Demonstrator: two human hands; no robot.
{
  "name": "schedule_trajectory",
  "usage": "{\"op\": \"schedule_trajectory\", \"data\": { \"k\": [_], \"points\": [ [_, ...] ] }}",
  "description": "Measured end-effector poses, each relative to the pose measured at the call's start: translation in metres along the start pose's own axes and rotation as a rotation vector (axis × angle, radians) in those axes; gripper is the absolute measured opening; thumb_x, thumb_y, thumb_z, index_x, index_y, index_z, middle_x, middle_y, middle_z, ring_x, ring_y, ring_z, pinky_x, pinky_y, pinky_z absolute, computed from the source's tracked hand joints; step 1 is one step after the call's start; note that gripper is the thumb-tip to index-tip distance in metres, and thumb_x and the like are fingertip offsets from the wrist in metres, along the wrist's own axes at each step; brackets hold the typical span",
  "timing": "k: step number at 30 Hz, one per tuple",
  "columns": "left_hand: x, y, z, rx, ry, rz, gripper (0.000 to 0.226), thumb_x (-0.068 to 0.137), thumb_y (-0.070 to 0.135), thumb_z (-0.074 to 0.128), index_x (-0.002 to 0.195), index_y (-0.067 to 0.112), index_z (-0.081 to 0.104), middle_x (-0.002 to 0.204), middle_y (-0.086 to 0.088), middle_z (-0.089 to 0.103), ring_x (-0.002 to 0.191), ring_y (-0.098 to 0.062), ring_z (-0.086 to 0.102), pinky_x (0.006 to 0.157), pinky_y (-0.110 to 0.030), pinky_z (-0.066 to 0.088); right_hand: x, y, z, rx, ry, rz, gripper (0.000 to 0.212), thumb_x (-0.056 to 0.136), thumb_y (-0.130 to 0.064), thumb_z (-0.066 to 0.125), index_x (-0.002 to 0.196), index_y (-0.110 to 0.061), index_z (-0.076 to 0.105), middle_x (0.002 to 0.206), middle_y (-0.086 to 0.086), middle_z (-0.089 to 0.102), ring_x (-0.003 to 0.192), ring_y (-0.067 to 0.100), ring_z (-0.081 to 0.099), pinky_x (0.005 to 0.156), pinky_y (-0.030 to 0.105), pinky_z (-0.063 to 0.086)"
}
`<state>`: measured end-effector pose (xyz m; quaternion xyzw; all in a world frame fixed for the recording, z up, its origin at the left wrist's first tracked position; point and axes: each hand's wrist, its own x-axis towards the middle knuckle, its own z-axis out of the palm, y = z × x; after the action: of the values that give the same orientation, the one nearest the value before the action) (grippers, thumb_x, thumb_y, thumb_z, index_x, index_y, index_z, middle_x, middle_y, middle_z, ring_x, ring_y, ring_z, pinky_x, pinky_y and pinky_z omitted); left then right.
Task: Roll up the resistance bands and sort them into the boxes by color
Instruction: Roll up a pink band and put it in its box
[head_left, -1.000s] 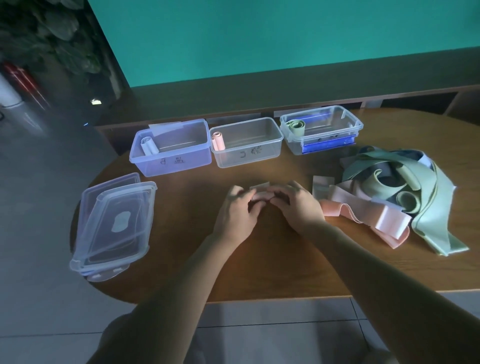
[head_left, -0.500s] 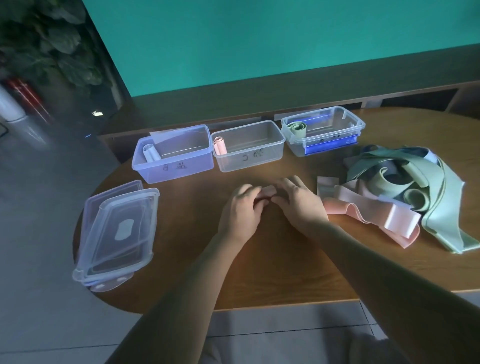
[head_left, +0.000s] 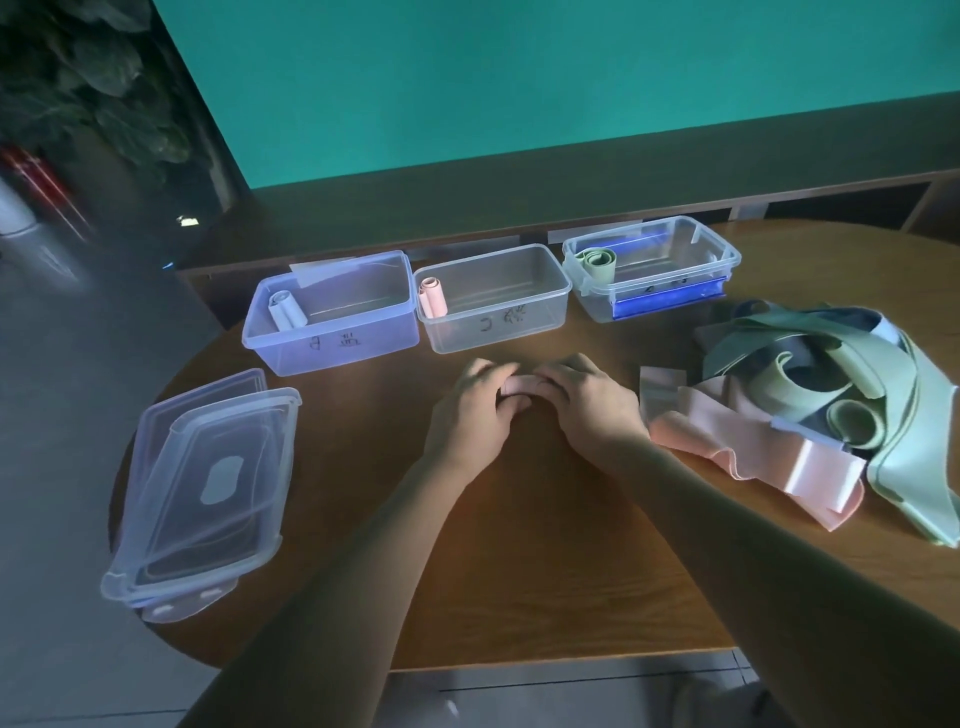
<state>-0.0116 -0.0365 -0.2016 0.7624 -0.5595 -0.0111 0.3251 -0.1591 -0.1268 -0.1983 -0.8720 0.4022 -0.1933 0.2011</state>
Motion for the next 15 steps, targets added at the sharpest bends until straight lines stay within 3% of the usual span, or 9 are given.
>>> {"op": "schedule_trajectory", "data": {
  "k": [5, 9, 13, 15],
  "points": [
    [0.007, -0.002, 0.001, -0.037, 0.001, 0.001, 0.024, 0.093, 0.027, 0.069, 0.117, 0.027, 0.070, 0.109, 0.005, 0.065, 0.102, -0.018, 0.061, 0.080, -0.031, 0.048, 0.009, 0.001, 0.004, -0.046, -0.019, 0.010, 0.036, 0.108, -0.049, 0.031, 0.125, -0.040, 0.061, 0.123, -0.010, 0.055, 0.114, 0.019, 0.056, 0.076, 0.034, 0.040],
    [0.006, -0.002, 0.000, -0.044, 0.006, -0.001, 0.022, 0.099, 0.036, 0.061, 0.117, 0.025, 0.067, 0.107, 0.004, 0.065, 0.099, -0.017, 0.060, 0.078, -0.029, 0.045, 0.006, 0.002, -0.001, 0.084, 0.007, -0.010, 0.033, 0.105, -0.048, 0.039, 0.131, -0.038, 0.059, 0.126, -0.010, 0.060, 0.112, 0.017, 0.058, 0.083, 0.034, 0.044],
    [0.002, -0.006, -0.002, -0.109, -0.012, -0.015, 0.029, 0.100, 0.035, 0.060, 0.121, 0.017, 0.068, 0.113, -0.001, 0.070, 0.102, -0.021, 0.065, 0.084, -0.035, 0.053, 0.003, 0.007, -0.005, 0.249, 0.003, -0.050, 0.022, 0.100, -0.043, 0.056, 0.118, -0.037, 0.066, 0.096, -0.017, 0.066, 0.086, 0.010, 0.057, 0.074, 0.032, 0.043],
    [-0.001, -0.006, -0.004, -0.172, -0.034, -0.026, 0.033, 0.100, 0.035, 0.060, 0.124, 0.014, 0.068, 0.115, -0.001, 0.072, 0.103, -0.020, 0.066, 0.087, -0.036, 0.055, -0.001, 0.007, -0.010, 0.452, -0.027, -0.082, 0.018, 0.098, -0.037, 0.062, 0.112, -0.031, 0.071, 0.096, -0.017, 0.071, 0.088, 0.007, 0.064, 0.078, 0.031, 0.050]
  ]
}}
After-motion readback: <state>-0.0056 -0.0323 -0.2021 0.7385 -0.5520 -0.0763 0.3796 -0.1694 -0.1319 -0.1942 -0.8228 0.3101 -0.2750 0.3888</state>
